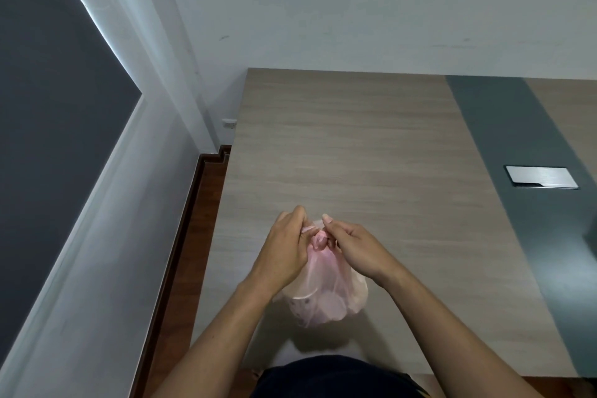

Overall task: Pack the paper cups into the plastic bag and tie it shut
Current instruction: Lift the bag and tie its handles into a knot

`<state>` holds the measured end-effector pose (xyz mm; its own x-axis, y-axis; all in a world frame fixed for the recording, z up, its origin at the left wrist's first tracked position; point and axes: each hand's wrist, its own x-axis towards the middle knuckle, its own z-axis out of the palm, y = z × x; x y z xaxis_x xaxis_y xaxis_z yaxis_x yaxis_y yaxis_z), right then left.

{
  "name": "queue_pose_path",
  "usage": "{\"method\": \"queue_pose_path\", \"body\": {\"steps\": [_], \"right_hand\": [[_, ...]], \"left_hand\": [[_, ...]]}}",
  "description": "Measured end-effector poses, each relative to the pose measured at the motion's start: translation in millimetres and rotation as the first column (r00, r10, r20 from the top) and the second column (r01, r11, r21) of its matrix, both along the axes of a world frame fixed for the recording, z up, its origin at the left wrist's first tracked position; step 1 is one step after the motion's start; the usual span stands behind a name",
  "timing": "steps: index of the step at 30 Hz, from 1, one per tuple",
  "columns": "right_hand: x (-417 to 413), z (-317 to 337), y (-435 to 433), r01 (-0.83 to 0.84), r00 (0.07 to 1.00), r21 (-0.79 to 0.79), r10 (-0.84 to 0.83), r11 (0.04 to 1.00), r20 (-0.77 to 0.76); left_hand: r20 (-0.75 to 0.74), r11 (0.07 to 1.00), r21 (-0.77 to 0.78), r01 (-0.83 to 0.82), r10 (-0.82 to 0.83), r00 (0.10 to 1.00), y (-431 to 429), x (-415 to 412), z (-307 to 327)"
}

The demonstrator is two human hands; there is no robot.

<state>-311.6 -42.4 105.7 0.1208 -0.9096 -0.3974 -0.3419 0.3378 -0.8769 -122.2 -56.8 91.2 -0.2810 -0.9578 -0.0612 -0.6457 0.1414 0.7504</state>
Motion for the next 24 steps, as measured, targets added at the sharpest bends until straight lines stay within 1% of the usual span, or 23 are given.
{"method": "queue_pose_path", "body": {"steps": [2, 5, 7, 9, 11, 12, 14, 15, 16, 18, 21, 24], "right_hand": [[0, -1, 0, -0.009, 1.0, -0.005, 0.009, 1.0, -0.016], [1, -9, 0, 0.012, 0.996, -0.037, -0.016, 0.999, -0.093], [0, -12, 0, 0.056, 0.994, -0.016, -0.058, 0.998, -0.094], [-2, -8, 1, 0.061, 0.995, -0.013, -0.062, 0.998, -0.08], [-6, -4, 3, -0.008, 0.997, -0.047, 0.004, 0.999, -0.074], [-9, -3, 5, -0.059, 0.996, -0.068, 0.055, 0.996, -0.067], [-14, -6, 8, -0.147, 0.988, -0.126, 0.14, 0.981, -0.057], [-15, -8, 10, -0.168, 0.985, -0.162, 0.161, 0.972, -0.053], [-14, -9, 10, -0.164, 0.986, -0.194, 0.16, 0.967, -0.037], [-10, -14, 9, -0.093, 0.996, -0.214, 0.093, 0.972, -0.01], [-5, -23, 6, 0.01, 1.0, -0.217, -0.013, 0.976, -0.012], [-3, -30, 6, 0.05, 0.999, -0.21, -0.048, 0.976, 0.015]], "left_hand": [[-0.027, 0.998, 0.034, -0.056, 0.057, 0.998, 1, -1, -1], [-0.05, 0.984, 0.118, -0.136, 0.143, 0.988, 1, -4, -2], [-0.058, 0.965, 0.197, -0.171, 0.186, 0.981, 0, -5, -2], [-0.067, 0.942, 0.271, -0.197, 0.223, 0.973, 0, -4, -1], [-0.118, 0.901, 0.378, -0.215, 0.277, 0.954, -3, -1, 0], [-0.173, 0.867, 0.45, -0.213, 0.319, 0.932, -5, 1, 0], [-0.287, 0.799, 0.579, -0.163, 0.387, 0.876, -9, 6, -1], [-0.325, 0.779, 0.613, -0.13, 0.398, 0.858, -11, 9, -2], [-0.345, 0.769, 0.631, -0.102, 0.396, 0.851, -12, 11, -5], [-0.353, 0.768, 0.637, -0.071, 0.373, 0.858, -14, 13, -9], [-0.347, 0.761, 0.645, -0.064, 0.367, 0.863, -14, 11, -14], [-0.337, 0.761, 0.645, -0.074, 0.37, 0.866, -11, 9, -21]]}}
